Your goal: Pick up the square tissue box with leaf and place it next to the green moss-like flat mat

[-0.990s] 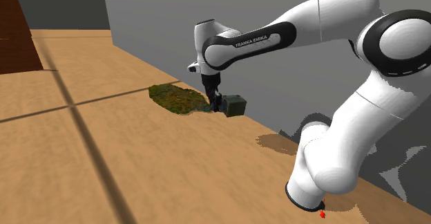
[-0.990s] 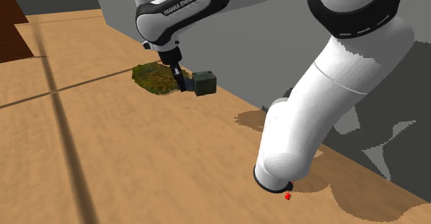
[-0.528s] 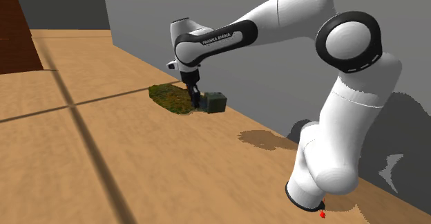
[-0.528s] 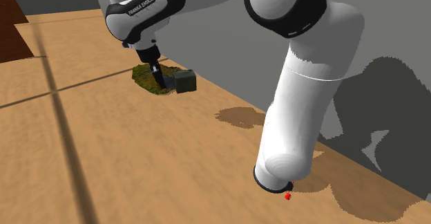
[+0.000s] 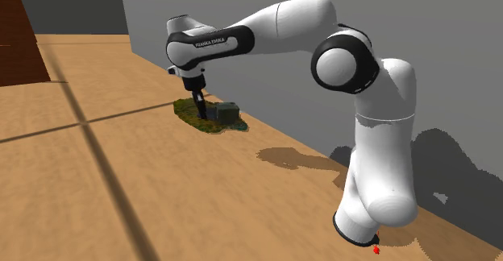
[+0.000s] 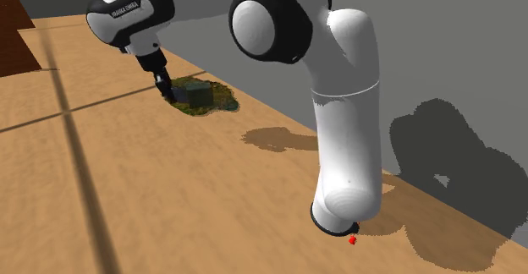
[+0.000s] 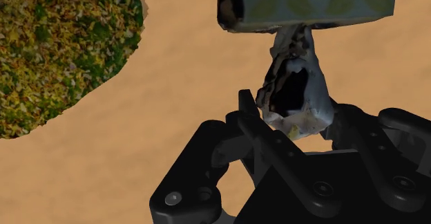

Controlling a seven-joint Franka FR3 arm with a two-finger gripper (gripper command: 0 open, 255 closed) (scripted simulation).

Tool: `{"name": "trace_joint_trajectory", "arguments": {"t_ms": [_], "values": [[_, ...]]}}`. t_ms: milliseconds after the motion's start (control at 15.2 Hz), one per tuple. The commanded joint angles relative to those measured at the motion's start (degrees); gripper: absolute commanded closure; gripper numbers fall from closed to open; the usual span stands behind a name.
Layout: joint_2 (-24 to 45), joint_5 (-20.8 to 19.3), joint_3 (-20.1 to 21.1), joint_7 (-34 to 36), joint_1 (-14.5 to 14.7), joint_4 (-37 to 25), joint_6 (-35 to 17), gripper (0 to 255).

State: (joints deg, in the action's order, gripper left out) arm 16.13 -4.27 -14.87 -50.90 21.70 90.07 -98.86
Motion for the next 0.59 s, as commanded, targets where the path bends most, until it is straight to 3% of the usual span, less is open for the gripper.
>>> {"name": "trace_joint_trajectory", "arguments": {"t_ms": [0, 264, 396, 528], "values": [[5.7, 1.4, 0.2, -0.5, -0.6, -8.0, 2.3, 255], [18.5, 3.8, 1.0, -0.8, -2.5, -27.8, 9.6, 255], [28.5, 5.3, 1.6, -0.8, -4.4, -44.8, 16.6, 255], [27.4, 5.1, 1.7, -0.6, -4.1, -41.4, 14.2, 255]]}}
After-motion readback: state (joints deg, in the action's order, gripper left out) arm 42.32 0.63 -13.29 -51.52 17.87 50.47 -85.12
